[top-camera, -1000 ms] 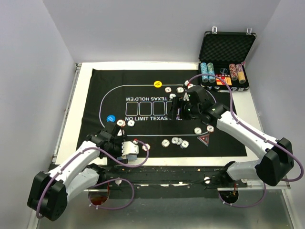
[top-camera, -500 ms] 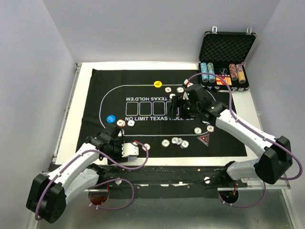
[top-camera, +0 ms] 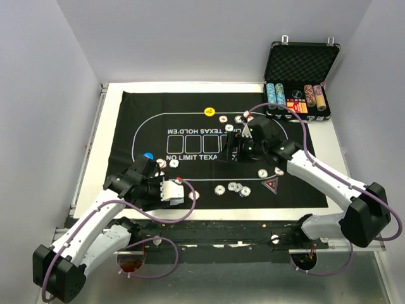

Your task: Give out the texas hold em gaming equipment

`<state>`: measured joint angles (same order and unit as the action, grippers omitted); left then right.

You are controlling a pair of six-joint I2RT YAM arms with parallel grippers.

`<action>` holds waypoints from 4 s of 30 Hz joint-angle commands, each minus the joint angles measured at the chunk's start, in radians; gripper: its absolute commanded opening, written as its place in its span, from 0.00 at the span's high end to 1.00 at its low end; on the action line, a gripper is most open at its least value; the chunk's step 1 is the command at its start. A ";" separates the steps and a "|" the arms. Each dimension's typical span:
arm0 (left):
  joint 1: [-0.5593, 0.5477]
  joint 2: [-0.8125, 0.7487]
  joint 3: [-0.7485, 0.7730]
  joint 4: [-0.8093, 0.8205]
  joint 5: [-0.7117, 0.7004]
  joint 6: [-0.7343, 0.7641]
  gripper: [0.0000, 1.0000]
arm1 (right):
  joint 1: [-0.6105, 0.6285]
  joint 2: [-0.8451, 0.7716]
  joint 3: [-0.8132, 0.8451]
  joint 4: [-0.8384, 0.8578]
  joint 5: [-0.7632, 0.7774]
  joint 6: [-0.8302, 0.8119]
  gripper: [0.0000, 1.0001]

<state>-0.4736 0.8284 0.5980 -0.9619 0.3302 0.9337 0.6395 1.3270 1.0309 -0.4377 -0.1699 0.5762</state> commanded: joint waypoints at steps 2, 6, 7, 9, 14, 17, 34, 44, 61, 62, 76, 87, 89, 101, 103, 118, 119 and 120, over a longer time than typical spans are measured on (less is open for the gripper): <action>-0.002 0.020 0.140 -0.121 0.063 -0.004 0.52 | -0.003 -0.045 -0.116 0.225 -0.261 0.155 0.09; -0.003 0.078 0.235 -0.172 0.070 -0.004 0.53 | 0.006 -0.055 -0.215 0.411 -0.359 0.267 0.08; -0.002 0.096 0.261 -0.188 0.067 0.000 0.53 | 0.012 -0.055 -0.224 0.427 -0.364 0.280 0.07; -0.002 0.135 0.316 -0.218 0.069 -0.001 0.54 | 0.035 -0.052 -0.238 0.497 -0.367 0.301 0.06; -0.003 0.218 0.469 -0.267 0.069 -0.006 0.56 | 0.104 -0.017 -0.217 0.596 -0.366 0.378 0.05; -0.002 0.259 0.551 -0.287 0.064 -0.012 0.57 | 0.155 0.021 -0.193 0.637 -0.352 0.405 0.05; -0.037 0.313 0.665 -0.310 0.047 -0.049 0.57 | 0.236 0.149 -0.183 0.890 -0.347 0.553 0.06; -0.046 0.317 0.695 -0.310 0.050 -0.070 0.57 | 0.275 0.239 -0.149 0.965 -0.338 0.612 0.19; -0.065 0.322 0.697 -0.279 0.047 -0.102 0.57 | 0.282 0.299 -0.180 1.145 -0.356 0.740 0.53; -0.063 0.324 0.697 -0.275 0.044 -0.104 0.57 | 0.285 0.301 -0.180 1.142 -0.356 0.740 0.57; -0.065 0.305 0.770 -0.242 0.018 -0.167 0.22 | 0.284 0.278 -0.196 1.110 -0.332 0.745 0.85; -0.056 0.216 0.799 -0.247 0.108 -0.144 0.09 | 0.198 0.203 -0.232 1.091 -0.371 0.771 0.87; -0.028 0.199 0.789 -0.255 0.151 -0.125 0.09 | 0.175 0.181 -0.253 1.093 -0.385 0.783 0.87; 0.214 0.123 0.602 -0.189 0.524 0.100 0.06 | 0.160 0.101 -0.236 0.998 -0.422 0.738 0.86; 0.214 0.101 0.568 -0.156 0.555 0.102 0.06 | 0.161 0.103 -0.230 0.998 -0.424 0.741 0.86; 0.213 0.118 0.473 -0.034 0.521 0.062 0.01 | 0.192 0.175 -0.151 0.973 -0.436 0.748 0.86; 0.213 0.118 0.473 -0.037 0.526 0.062 0.01 | 0.195 0.181 -0.143 0.969 -0.436 0.745 0.86; 0.213 0.117 0.474 -0.044 0.530 0.062 0.03 | 0.201 0.185 -0.137 0.964 -0.436 0.742 0.86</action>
<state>-0.2638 0.9455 1.0801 -1.0199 0.8253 0.9760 0.8192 1.4925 0.8379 0.5236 -0.5781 1.3239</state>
